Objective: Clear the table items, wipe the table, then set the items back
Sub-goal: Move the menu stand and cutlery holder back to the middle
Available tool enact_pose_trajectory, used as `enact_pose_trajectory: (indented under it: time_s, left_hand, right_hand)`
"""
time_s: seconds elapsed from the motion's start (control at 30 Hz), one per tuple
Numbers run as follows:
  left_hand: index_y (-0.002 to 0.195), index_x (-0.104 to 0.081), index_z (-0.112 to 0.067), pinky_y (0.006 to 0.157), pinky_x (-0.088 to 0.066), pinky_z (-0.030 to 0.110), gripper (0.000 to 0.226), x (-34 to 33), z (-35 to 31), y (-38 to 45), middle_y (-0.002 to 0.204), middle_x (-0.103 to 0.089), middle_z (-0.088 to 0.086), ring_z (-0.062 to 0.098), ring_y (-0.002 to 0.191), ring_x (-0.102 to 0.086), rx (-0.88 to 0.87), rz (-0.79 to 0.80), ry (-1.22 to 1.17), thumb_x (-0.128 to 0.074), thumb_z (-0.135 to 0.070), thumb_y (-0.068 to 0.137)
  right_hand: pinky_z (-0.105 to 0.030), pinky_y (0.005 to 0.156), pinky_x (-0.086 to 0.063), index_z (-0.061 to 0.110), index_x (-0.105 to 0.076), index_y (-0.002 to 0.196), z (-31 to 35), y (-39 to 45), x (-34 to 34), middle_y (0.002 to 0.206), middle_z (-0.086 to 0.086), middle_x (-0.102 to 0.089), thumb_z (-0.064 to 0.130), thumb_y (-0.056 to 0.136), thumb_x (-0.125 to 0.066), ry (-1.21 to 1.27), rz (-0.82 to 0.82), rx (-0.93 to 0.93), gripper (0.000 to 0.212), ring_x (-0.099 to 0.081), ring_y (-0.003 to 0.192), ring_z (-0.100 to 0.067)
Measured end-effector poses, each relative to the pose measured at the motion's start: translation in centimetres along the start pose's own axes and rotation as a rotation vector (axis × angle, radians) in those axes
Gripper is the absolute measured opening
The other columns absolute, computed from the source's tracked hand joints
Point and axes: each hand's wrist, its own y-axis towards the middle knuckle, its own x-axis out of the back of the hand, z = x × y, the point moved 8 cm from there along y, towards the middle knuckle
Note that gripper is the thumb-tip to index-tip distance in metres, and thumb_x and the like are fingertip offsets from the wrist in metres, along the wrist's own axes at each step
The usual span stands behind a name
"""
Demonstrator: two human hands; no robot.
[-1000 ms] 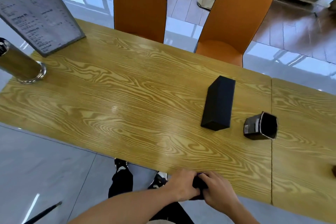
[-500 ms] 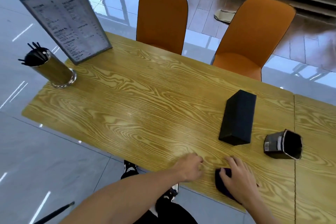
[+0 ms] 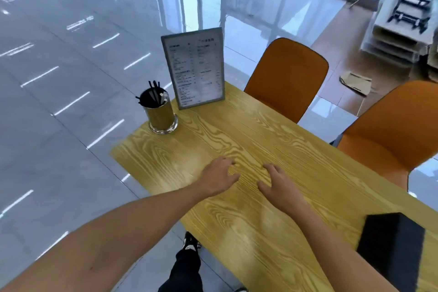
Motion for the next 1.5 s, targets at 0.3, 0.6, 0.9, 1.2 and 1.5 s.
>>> enact_pose_trajectory:
  time_s: [0.3, 0.6, 0.9, 1.2, 1.5]
  left_hand:
    - [0.149, -0.039, -0.014, 0.112, -0.038, 0.044, 0.076, 15.3, 7.3, 7.1, 0.151, -0.044, 0.006, 0.024, 0.138, -0.042, 0.114, -0.309, -0.263, -0.066, -0.050, 0.089]
    - [0.158, 0.006, -0.008, 0.120, -0.026, 0.048, 0.114, 25.2, 9.7, 17.4, 0.165, -0.005, 0.015, 0.032, 0.151, -0.018, 0.461, -0.560, -0.796, -0.073, -0.047, 0.086]
    - [0.141, -0.033, -0.006, 0.102, -0.049, 0.049, 0.090, 25.9, 14.6, 22.4, 0.140, -0.046, 0.016, 0.035, 0.128, -0.050, 0.644, -0.709, -0.910, -0.087, -0.032, 0.073]
    - [0.115, -0.049, -0.008, 0.073, -0.046, 0.034, 0.037, 27.1, 15.5, 23.2, 0.115, -0.060, 0.009, 0.024, 0.094, -0.060, 0.505, -0.733, -0.576, -0.071, -0.026, 0.092]
    - [0.094, -0.063, -0.016, 0.067, -0.050, 0.030, 0.030, 22.9, 9.7, 22.7, 0.089, -0.068, -0.006, 0.018, 0.081, -0.065, 0.310, -0.524, -0.529, -0.082, -0.033, 0.078]
  right_hand:
    - [-0.040, 0.104, -0.043, 0.015, -0.036, 0.153, 13.2, 15.4, 4.6, 0.154, -0.009, -0.044, 0.044, 0.095, -0.066, 0.042, -0.039, 0.050, 0.071, -0.048, 0.136, -0.027]
    - [-0.037, 0.100, -0.045, 0.012, -0.028, 0.156, 19.5, 29.6, 9.8, 0.154, -0.012, -0.046, 0.041, 0.093, -0.072, 0.461, -0.194, -0.078, 0.083, -0.047, 0.138, -0.029]
    - [-0.046, 0.106, -0.042, 0.011, -0.022, 0.157, 20.2, 37.2, 9.8, 0.154, -0.003, -0.042, 0.022, 0.095, -0.070, 0.755, -0.096, -0.178, 0.079, -0.046, 0.137, -0.026]
    - [-0.043, 0.091, -0.059, 0.012, -0.064, 0.122, 17.0, 39.4, 10.0, 0.113, 0.005, -0.073, 0.025, 0.095, -0.070, 0.846, -0.141, -0.098, 0.031, -0.070, 0.099, -0.012]
    - [-0.048, 0.084, -0.062, 0.016, -0.070, 0.107, 7.2, 29.9, 10.6, 0.109, 0.003, -0.075, 0.033, 0.091, -0.075, 0.869, -0.368, -0.195, 0.024, -0.073, 0.099, -0.018]
